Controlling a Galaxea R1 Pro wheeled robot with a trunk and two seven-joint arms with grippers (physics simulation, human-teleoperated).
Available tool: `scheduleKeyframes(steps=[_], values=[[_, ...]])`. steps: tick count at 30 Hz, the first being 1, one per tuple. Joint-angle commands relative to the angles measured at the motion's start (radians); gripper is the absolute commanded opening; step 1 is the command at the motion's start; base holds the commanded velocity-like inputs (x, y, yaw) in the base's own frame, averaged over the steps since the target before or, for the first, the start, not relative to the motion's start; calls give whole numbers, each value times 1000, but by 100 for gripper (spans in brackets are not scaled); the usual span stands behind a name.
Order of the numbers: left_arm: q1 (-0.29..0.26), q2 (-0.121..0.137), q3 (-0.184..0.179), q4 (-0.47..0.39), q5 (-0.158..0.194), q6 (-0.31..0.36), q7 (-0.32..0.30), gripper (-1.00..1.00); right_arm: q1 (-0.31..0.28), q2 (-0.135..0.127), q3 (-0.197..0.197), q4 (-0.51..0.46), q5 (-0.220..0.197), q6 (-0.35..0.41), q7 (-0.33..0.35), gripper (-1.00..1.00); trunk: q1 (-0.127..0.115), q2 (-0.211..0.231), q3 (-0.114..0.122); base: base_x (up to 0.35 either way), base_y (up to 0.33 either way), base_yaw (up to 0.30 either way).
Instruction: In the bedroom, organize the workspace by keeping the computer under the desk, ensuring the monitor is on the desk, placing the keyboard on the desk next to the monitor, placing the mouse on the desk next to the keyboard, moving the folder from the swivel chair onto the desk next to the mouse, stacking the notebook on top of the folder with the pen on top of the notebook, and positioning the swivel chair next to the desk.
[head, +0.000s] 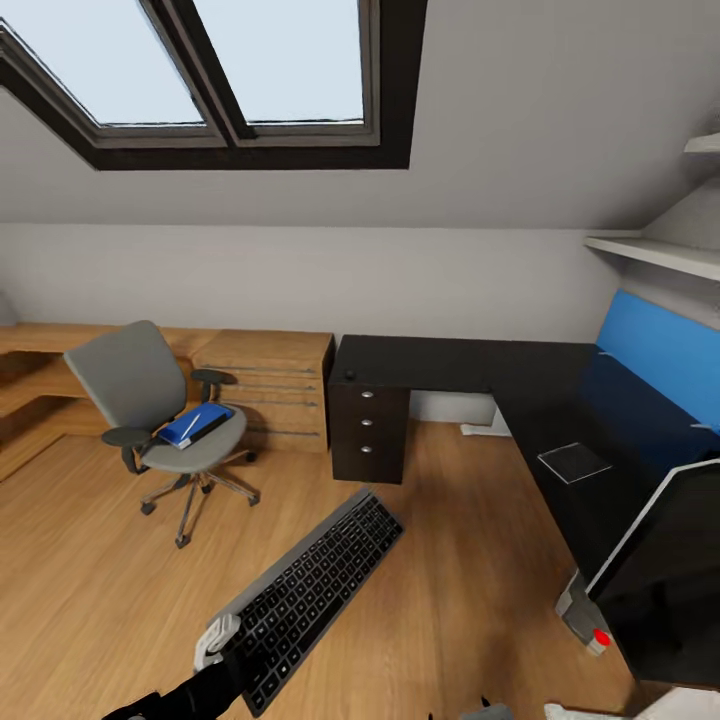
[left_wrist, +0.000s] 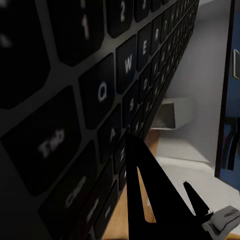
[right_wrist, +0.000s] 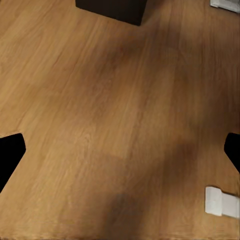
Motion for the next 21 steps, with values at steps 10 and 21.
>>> scheduleKeyframes(steps=[10,21], values=[[-1,2,4,41,9,-3,0,-100,38,-65,10,3,-4,-1,-1,100,0,-2,-2,-334,0,0],[-1,2,4,46,7,-31,0,-100,75,-114,10,4,-11,-8,2,100,0,-2,-2,-335,0,0]])
